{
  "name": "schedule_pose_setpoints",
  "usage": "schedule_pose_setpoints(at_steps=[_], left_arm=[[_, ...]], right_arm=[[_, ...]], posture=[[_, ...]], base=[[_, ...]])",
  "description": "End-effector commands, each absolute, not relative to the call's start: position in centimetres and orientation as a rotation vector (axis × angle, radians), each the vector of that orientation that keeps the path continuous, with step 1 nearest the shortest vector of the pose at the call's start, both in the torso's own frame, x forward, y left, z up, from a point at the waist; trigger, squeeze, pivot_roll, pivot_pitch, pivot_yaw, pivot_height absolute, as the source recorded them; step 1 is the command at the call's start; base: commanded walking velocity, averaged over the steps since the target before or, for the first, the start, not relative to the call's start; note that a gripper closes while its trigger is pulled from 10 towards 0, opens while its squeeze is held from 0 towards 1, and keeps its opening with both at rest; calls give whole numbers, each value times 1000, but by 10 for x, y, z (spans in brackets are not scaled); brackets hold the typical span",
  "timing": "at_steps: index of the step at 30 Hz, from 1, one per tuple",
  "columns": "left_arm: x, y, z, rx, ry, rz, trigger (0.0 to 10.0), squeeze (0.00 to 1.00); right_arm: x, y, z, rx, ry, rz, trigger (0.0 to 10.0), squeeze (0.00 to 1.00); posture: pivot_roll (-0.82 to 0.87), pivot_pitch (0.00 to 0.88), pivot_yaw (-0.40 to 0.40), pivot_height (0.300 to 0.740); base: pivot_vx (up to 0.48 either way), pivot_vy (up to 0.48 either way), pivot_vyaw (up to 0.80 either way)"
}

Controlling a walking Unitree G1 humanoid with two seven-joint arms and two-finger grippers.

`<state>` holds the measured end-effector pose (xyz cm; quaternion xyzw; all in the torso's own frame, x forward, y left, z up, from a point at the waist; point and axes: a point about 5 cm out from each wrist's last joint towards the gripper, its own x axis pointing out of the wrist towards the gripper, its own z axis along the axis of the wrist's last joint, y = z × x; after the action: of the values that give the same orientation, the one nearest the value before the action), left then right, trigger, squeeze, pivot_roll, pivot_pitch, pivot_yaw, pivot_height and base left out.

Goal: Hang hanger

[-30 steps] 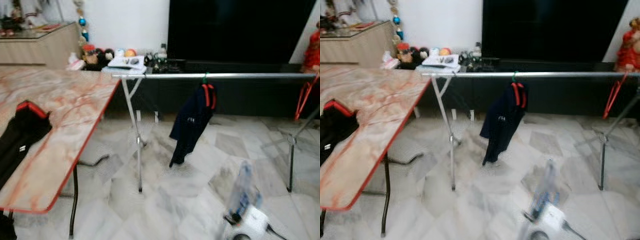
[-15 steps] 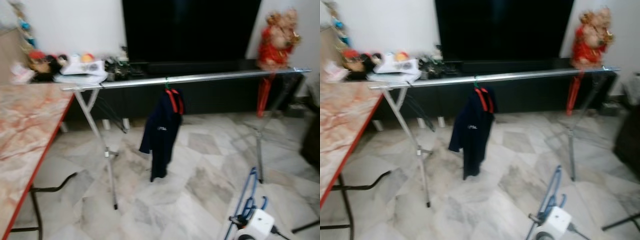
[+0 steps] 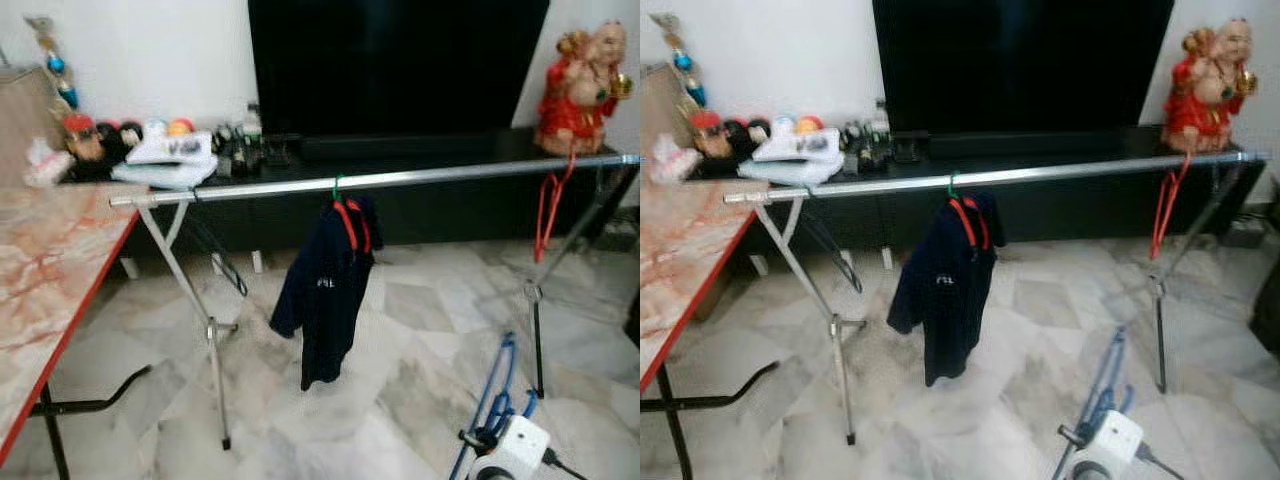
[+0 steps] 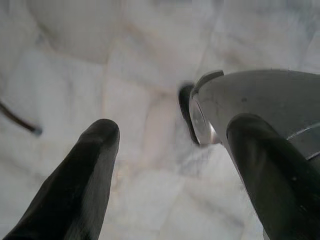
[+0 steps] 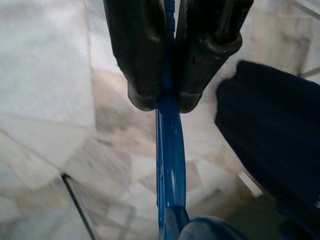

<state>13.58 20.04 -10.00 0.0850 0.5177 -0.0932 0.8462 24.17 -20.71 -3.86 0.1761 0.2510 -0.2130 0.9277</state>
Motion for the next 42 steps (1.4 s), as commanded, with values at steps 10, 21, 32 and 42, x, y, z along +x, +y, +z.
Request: schedule_pose_setpoints(at_steps=[10,21,32,42], left_arm=[[123,199,-105,192,1153,-209,10000,0],[125,201,-104,203,1154,-219,10000,0],[126,208,-103,208,1155,-212,10000,0],[125,200,-105,202,1160,-214,10000,0]], right_arm=[[246,-195,-38,355,519,-398,10000,0],[246,-196,-38,352,522,-402,10000,0],[247,-197,-37,353,518,-411,10000,0],[248,-198,-36,351,514,-420,10000,0]], posture=[[107,0,-9,740],[104,0,-5,740],[108,0,-6,740],[114,0,-8,740]], base=[[292,0,0],[294,0,0],[294,0,0],[295,0,0]])
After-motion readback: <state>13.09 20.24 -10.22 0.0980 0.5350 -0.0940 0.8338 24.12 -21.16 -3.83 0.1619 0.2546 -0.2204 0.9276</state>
